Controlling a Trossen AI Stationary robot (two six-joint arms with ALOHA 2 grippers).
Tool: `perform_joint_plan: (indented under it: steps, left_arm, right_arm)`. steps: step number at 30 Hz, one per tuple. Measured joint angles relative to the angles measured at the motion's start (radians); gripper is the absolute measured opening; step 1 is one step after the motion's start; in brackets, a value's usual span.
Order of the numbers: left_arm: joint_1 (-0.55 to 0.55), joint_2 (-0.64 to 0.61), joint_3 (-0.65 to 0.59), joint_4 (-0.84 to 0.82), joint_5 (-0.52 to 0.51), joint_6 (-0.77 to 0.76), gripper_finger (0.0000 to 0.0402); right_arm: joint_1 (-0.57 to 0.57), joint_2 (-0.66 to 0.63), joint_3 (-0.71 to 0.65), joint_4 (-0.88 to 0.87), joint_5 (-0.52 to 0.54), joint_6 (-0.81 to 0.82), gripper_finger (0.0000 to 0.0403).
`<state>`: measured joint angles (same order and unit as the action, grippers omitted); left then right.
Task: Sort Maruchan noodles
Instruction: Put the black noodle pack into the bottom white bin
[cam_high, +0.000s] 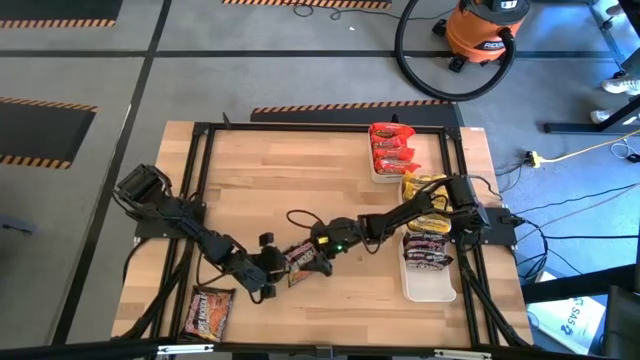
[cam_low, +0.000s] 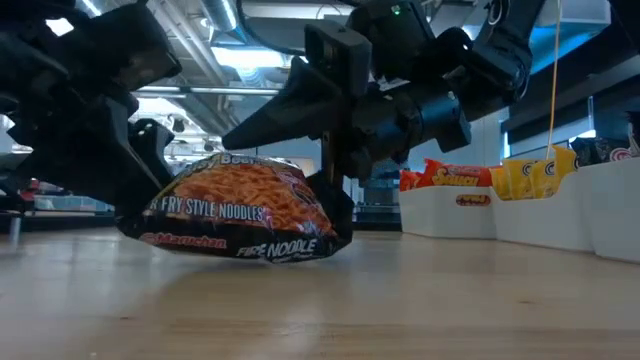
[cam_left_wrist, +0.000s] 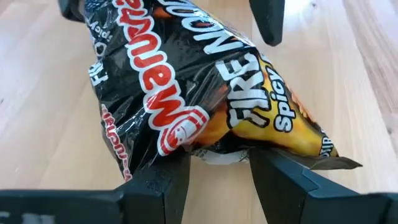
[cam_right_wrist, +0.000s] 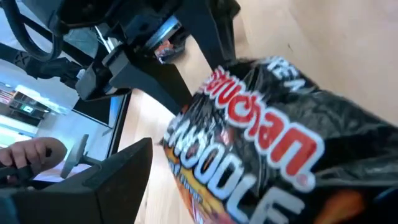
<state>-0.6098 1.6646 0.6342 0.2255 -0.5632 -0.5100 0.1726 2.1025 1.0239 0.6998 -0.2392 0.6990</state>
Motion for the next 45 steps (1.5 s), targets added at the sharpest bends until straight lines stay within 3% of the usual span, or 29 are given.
perform_joint_plan:
  steps: [6,13,19,24,35,45]
  left_arm:
    - [0.001,-0.001,0.000,-0.007,-0.003,0.004,0.0160]
    - [-0.003,-0.031,0.000,-0.034,0.008,0.003,0.0160]
    - [-0.031,-0.132,0.001,-0.172,0.057,-0.033,0.0160]
    - [-0.068,-0.184,0.003,-0.250,0.056,-0.082,0.0160]
    - [-0.050,-0.185,0.003,-0.164,-0.024,-0.112,0.0173]
    - [0.012,-0.184,0.002,0.051,0.003,-0.013,0.0249]
  right_arm:
    - [-0.001,-0.002,0.013,-0.001,0.001,-0.034,0.0314]
    - [0.005,-0.004,0.015,-0.041,-0.002,-0.079,0.0192]
    - [0.010,-0.007,0.016,-0.051,0.003,-0.109,0.0107]
    - [0.030,-0.064,0.016,-0.138,0.022,-0.164,0.0087]
    - [0.141,-0.283,0.015,-0.477,0.367,-0.300,0.0094]
    - [0.308,-0.379,0.015,-0.491,0.731,-0.451,0.0094]
